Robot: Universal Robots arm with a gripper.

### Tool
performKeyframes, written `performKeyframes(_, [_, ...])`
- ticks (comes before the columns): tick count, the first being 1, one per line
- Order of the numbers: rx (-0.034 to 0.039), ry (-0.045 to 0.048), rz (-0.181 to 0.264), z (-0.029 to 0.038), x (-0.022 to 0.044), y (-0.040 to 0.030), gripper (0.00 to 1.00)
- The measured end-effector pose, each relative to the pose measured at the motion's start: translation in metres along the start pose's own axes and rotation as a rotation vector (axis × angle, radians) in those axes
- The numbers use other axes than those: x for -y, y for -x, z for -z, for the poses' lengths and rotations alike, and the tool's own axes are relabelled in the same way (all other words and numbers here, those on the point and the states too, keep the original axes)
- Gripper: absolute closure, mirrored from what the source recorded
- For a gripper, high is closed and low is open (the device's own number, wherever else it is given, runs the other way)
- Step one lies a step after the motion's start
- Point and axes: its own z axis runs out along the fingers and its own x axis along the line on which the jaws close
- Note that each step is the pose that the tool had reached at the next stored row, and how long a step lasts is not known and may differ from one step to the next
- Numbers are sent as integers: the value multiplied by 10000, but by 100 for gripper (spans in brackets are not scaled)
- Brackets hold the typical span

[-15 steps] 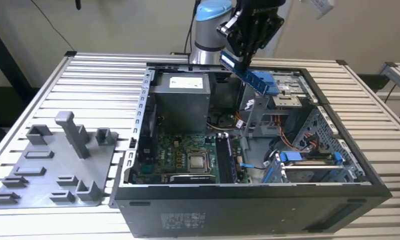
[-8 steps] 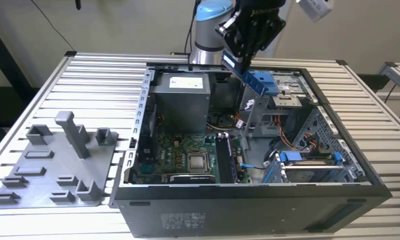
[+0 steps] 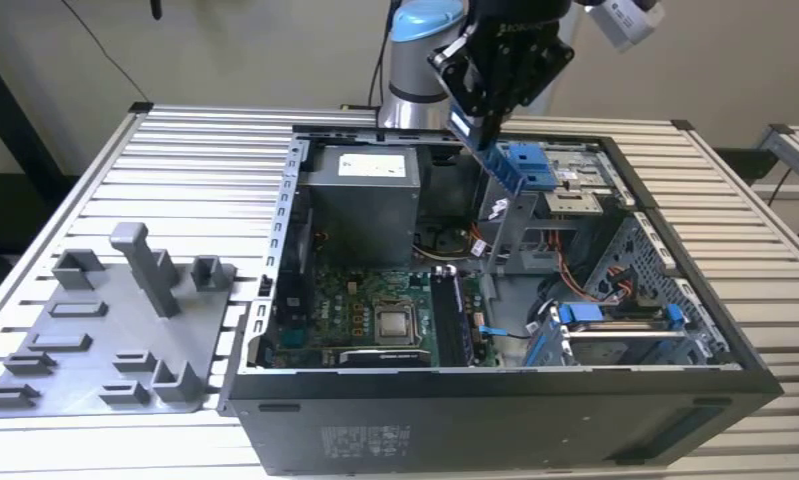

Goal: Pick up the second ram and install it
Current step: 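Insert the second ram into the second slot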

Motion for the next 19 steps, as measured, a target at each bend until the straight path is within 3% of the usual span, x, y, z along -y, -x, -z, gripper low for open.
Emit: performKeyframes(19, [94,-22,-2426,-77,7,-2,86])
